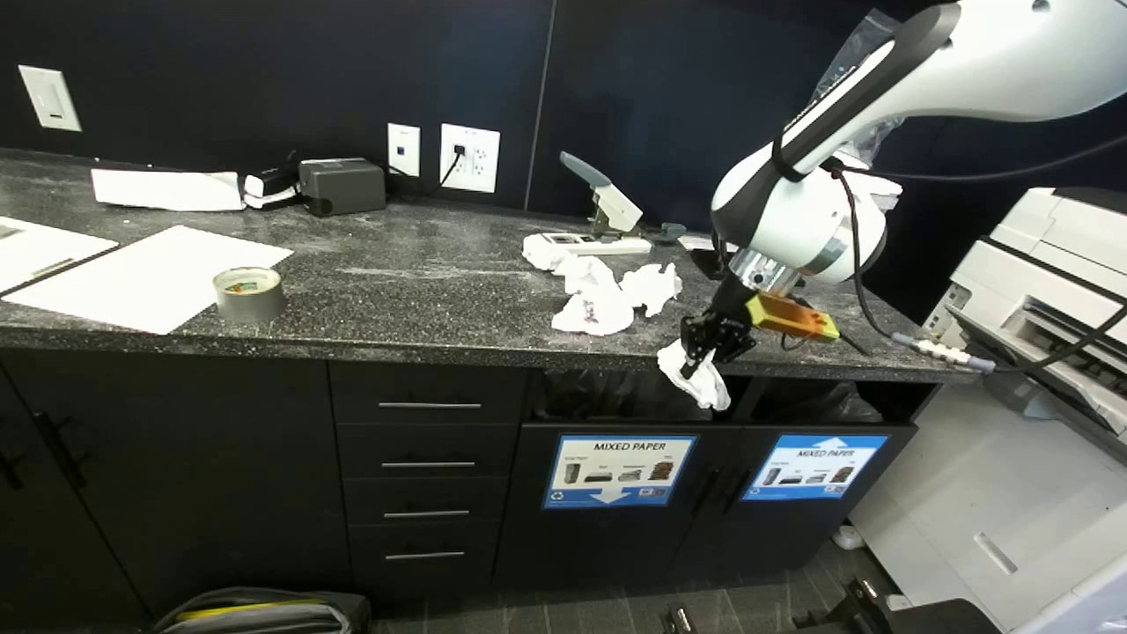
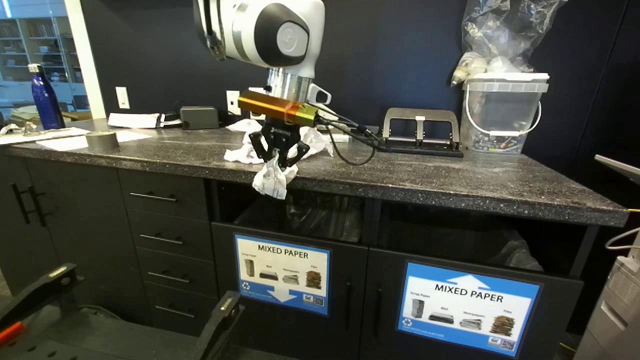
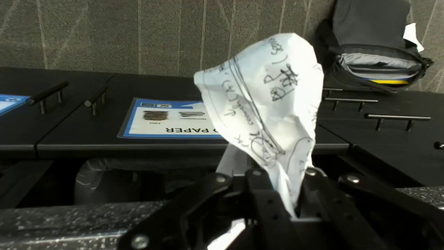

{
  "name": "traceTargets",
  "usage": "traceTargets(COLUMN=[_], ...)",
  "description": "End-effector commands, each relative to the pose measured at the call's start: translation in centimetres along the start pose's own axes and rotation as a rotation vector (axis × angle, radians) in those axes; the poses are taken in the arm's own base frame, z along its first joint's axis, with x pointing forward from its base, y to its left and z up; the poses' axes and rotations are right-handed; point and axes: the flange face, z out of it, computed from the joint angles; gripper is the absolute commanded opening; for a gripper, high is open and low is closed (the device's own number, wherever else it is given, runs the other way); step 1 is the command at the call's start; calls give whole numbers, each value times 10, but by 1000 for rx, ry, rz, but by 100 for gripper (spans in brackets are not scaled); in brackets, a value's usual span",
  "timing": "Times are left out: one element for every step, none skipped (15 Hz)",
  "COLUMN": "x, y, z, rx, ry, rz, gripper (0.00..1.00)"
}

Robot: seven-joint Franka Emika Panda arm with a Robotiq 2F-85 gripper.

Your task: Put the tissues inside the rubbish bin.

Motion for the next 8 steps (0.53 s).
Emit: traceTargets(x=[-15,-18,-21,-23,-25,-29,-33,-37], y=[-18,-19,-19,-18,-19,-15,-13,-9], z=[22,35,46,56,64,76,85,92], rx=[-24,-33,-42,-48,-52,-56,-58,-52], ry=[86,110,130,152,168,189,205,222], rz=[-25,-31,-32,-28,-28,-28,-17,-10], gripper=[15,14,15,14,15,15,14,15])
